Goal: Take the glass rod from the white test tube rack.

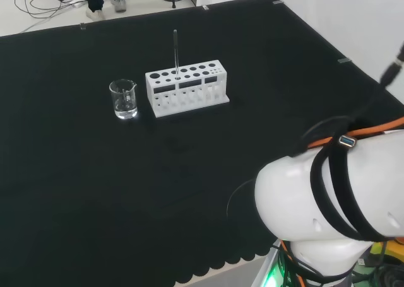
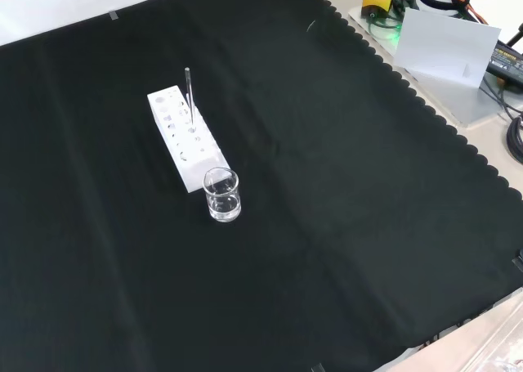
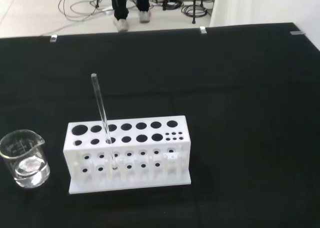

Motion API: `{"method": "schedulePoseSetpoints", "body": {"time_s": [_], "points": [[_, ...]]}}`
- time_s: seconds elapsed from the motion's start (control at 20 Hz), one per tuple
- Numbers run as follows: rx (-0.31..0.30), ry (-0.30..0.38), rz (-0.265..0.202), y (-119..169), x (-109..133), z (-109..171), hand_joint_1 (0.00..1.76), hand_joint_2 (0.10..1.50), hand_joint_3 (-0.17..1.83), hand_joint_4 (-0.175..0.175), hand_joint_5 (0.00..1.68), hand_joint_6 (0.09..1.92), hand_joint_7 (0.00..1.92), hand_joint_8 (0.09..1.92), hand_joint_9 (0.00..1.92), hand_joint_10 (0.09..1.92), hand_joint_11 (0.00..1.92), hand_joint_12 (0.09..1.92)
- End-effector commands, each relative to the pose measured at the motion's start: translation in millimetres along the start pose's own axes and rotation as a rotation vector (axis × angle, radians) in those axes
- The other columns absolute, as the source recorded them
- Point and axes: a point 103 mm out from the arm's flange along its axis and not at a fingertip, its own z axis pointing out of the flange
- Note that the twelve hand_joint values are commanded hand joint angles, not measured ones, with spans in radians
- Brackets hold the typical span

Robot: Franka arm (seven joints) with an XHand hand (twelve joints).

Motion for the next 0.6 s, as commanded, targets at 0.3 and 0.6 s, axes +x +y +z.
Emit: {"method": "schedulePoseSetpoints", "body": {"time_s": [0.3, 0.6], "points": [[-0.002, -0.017, -0.118, 68, 36, 20, 0.65, 0.90, 0.50, -0.158, 0.07, 0.09, 0.00, 0.68, 0.11, 0.86, 0.07, 1.45], [0.029, -0.008, -0.131, 100, 42, 48, 0.65, 0.89, 0.51, -0.172, 0.15, 0.09, 0.00, 0.79, 0.17, 0.85, 0.13, 1.43]]}}
